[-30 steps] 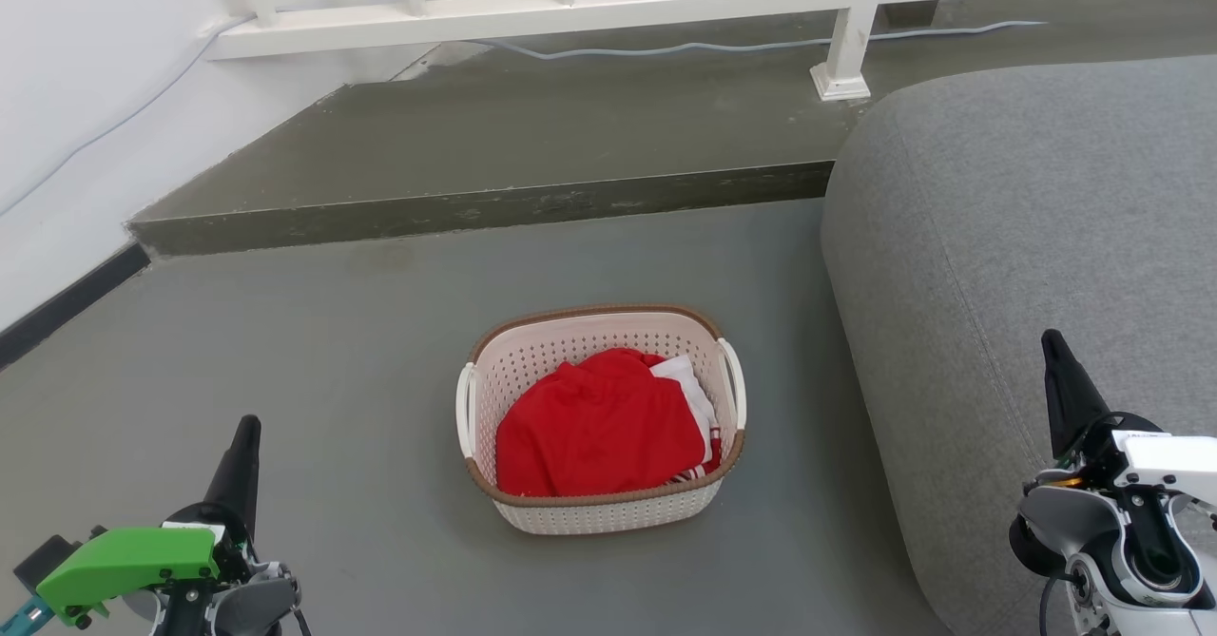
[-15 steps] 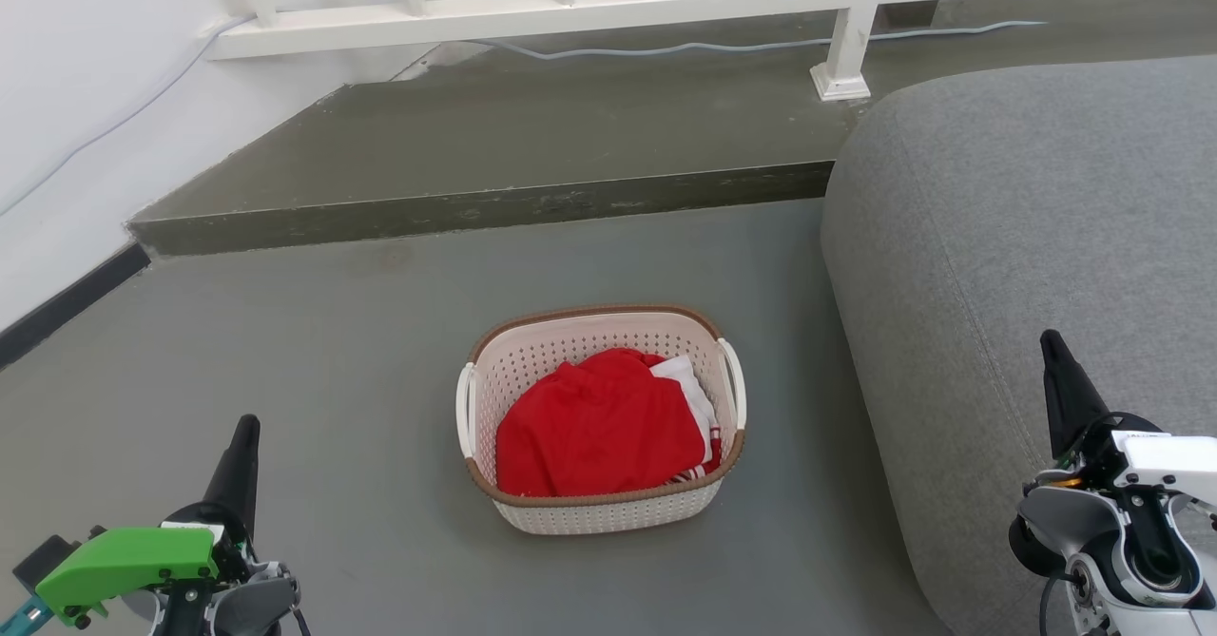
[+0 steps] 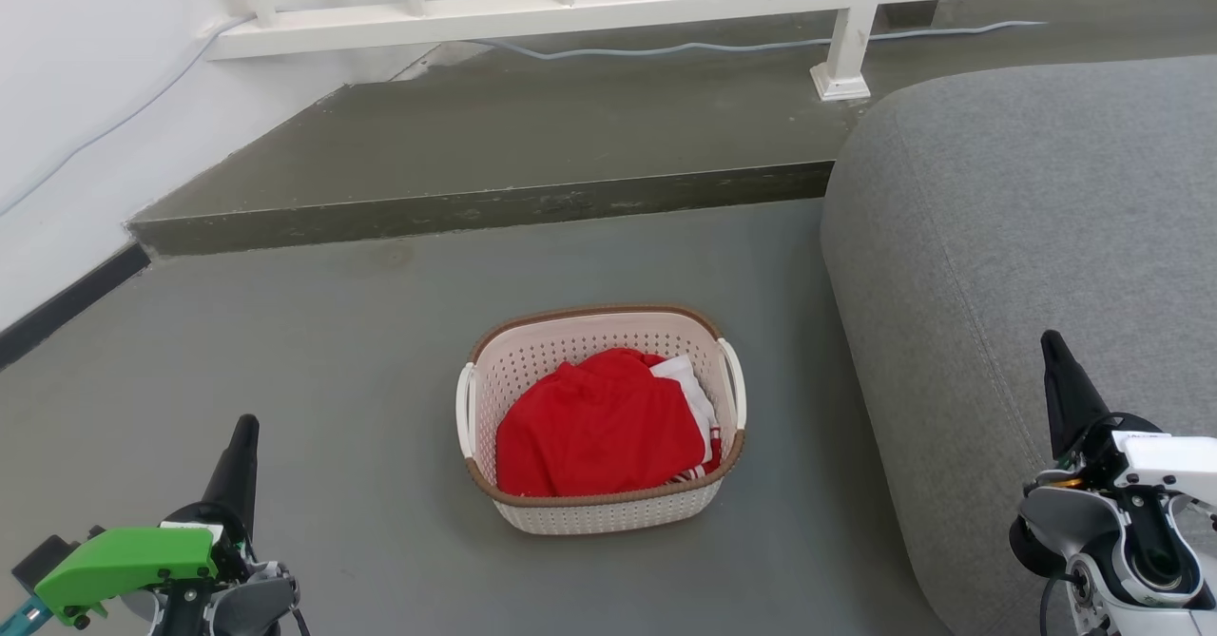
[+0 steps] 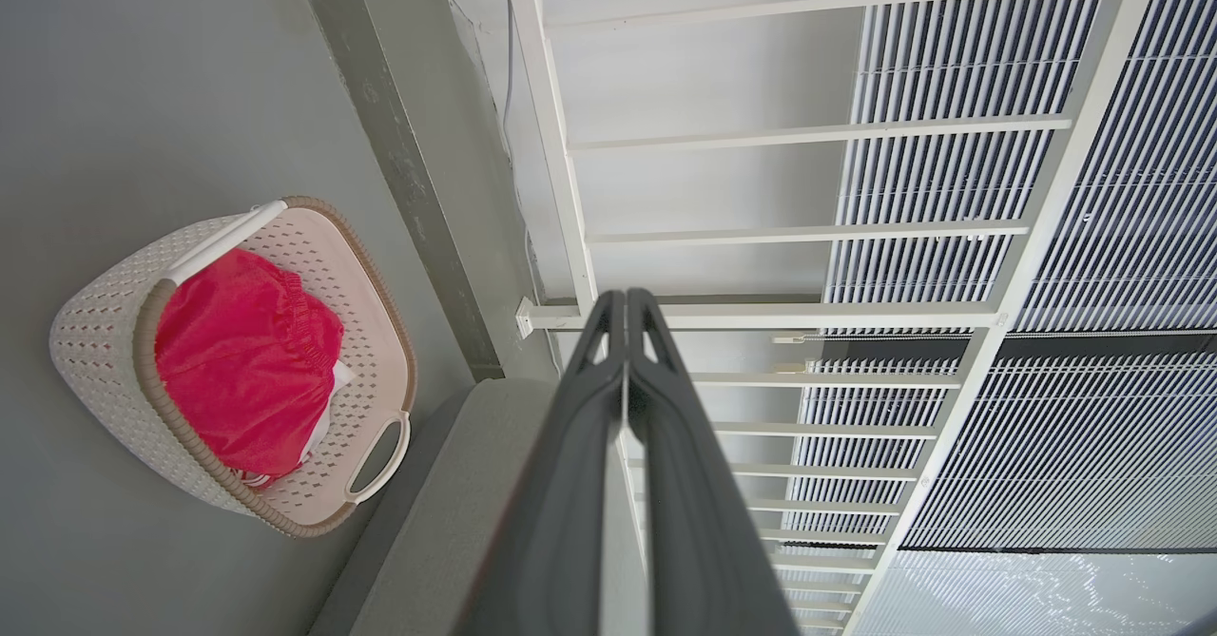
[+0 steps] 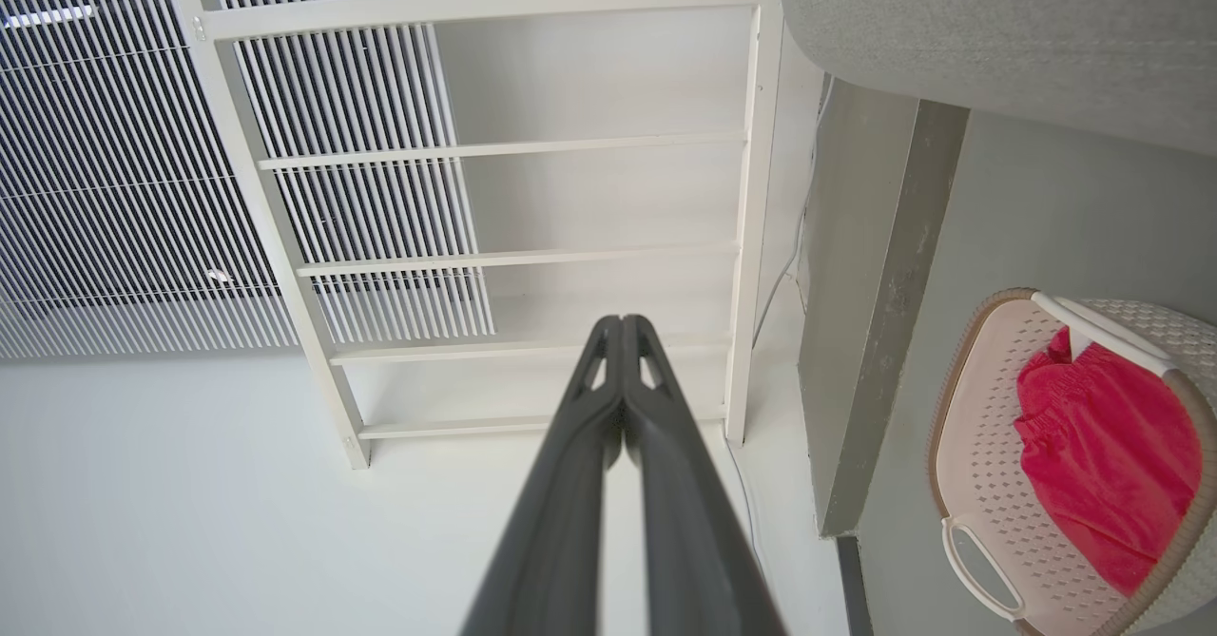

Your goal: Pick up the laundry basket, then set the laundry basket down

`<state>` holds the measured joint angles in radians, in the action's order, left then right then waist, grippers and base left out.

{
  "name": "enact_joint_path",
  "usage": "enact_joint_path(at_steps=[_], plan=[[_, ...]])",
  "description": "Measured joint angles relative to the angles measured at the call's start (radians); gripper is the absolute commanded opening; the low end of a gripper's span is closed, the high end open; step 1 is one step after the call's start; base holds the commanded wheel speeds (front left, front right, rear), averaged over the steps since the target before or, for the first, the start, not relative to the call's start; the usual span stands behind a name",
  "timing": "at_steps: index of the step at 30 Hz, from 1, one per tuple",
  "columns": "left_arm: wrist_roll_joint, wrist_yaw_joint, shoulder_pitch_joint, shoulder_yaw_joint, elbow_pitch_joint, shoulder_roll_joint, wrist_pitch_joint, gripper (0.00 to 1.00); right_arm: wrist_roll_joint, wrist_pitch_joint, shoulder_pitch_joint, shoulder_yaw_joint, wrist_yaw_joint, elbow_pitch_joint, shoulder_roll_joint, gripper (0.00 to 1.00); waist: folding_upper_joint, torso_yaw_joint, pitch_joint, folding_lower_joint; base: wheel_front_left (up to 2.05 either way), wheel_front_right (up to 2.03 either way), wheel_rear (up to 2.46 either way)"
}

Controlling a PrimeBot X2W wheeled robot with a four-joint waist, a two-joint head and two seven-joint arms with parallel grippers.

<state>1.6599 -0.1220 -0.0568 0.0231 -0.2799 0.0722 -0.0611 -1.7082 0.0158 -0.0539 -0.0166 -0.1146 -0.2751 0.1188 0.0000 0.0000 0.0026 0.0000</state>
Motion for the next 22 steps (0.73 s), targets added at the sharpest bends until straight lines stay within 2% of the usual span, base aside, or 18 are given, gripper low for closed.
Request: enact_joint_path(at_steps=[22], plan=[[0.000,0.000,0.000,0.002,0.001,0.000,-0.006,0.00,0.000,0.003,0.000,-0.003,-0.004,-0.001,-0.002,0.00,0.0000,0.000,0.000,0.0000,0.00,0.00,0.00]])
